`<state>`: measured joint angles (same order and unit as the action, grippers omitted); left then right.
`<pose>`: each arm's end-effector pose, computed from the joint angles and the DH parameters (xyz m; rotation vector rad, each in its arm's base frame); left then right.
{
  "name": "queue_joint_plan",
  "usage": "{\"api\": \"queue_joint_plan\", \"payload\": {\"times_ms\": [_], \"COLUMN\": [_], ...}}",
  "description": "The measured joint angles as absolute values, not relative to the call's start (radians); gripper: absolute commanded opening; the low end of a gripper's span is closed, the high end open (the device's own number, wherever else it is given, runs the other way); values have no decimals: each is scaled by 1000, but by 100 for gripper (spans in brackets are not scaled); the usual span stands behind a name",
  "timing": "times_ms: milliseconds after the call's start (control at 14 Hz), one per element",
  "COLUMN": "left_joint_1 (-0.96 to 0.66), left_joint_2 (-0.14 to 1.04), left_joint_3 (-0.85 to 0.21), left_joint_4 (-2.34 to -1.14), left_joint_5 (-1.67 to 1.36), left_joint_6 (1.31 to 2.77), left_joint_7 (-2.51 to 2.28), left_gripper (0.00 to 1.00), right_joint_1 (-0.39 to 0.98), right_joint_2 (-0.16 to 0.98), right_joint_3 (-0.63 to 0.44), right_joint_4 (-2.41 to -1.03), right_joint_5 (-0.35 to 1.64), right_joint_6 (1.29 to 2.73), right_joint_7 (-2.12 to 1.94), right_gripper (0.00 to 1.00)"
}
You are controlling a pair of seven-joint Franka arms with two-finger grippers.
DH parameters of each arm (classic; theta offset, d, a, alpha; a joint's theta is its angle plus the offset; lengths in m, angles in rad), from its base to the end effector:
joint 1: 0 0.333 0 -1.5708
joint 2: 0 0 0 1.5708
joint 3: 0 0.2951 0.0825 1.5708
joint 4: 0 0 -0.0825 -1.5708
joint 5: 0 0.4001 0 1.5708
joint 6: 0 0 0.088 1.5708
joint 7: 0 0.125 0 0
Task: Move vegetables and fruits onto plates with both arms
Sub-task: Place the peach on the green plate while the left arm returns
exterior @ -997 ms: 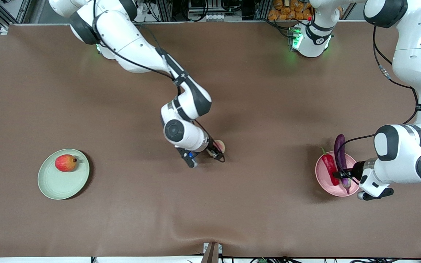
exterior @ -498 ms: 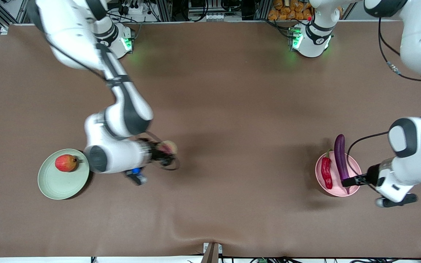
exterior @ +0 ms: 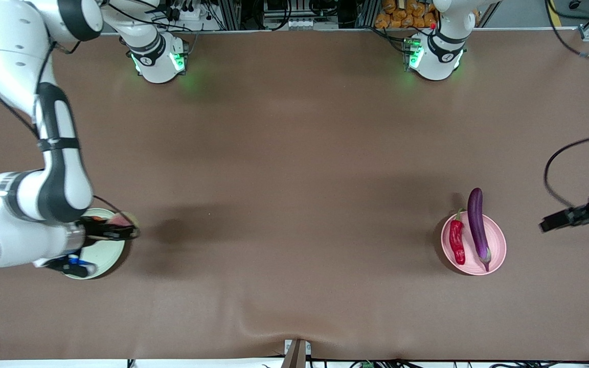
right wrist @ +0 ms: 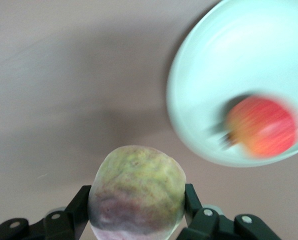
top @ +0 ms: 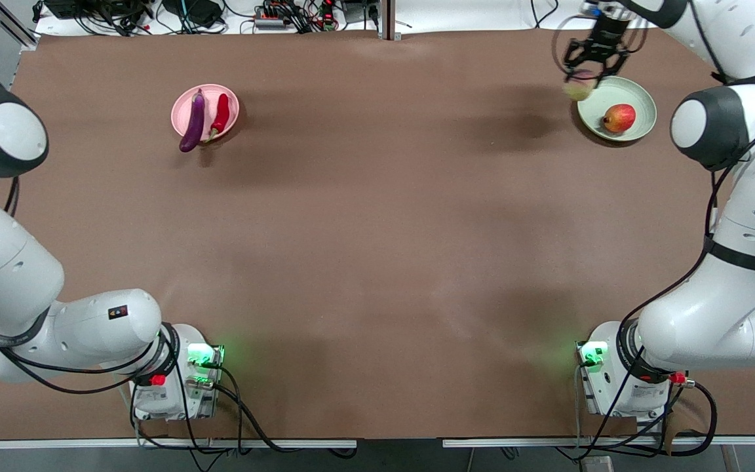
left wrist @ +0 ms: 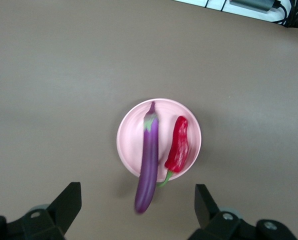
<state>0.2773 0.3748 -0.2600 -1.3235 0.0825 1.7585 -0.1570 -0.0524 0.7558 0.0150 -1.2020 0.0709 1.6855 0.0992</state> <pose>0.6845 0.0479 0.4956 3.1096 0.2846 0.1113 0.7151 -0.0210 0.2729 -3.0323 0.2386 0.4201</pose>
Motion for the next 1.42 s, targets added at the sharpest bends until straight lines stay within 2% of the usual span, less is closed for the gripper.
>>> {"api": "queue_joint_plan", "payload": {"times_ms": [214,427,498,569,641,783,997,1139,1424], "left_joint_1": [274,270,269,269,267,238,63,-32,-57], "left_joint_2": [253,140,108,82,60,29,-2,-24,-94], "left_joint_3": [-275,-296,-307,-321,-328,-301,-126,-52,-56], "left_joint_4": [-1324,-1326,-1329,-1335,-1344,-1382,-1462,-1495,-1545], "left_joint_5": [83,75,74,72,59,29,14,13,13], "left_joint_6": [1598,1516,1490,1472,1460,1456,1457,1458,1458], "left_joint_7": [-171,-177,-177,-179,-180,-180,-180,-200,-229], "left_gripper": [100,100,100,100,100,100,100,100,100], "right_joint_1": [-109,-122,-122,-122,-122,-125,-147,-151,-150], "right_joint_2": [798,835,843,848,850,850,849,848,819], "right_joint_3": [15,16,16,17,17,16,16,20,74], "right_joint_4": [-1215,-1217,-1217,-1217,-1217,-1217,-1215,-1208,-1137], "right_joint_5": [39,35,35,34,34,34,34,34,35], "right_joint_6": [1847,1946,1969,1982,1985,1985,1983,1936,1766], "right_joint_7": [-71,-111,-111,-112,-112,-112,-120,-129,-129], "right_gripper": [0,0,17,52,100,100,100,100,100]}}
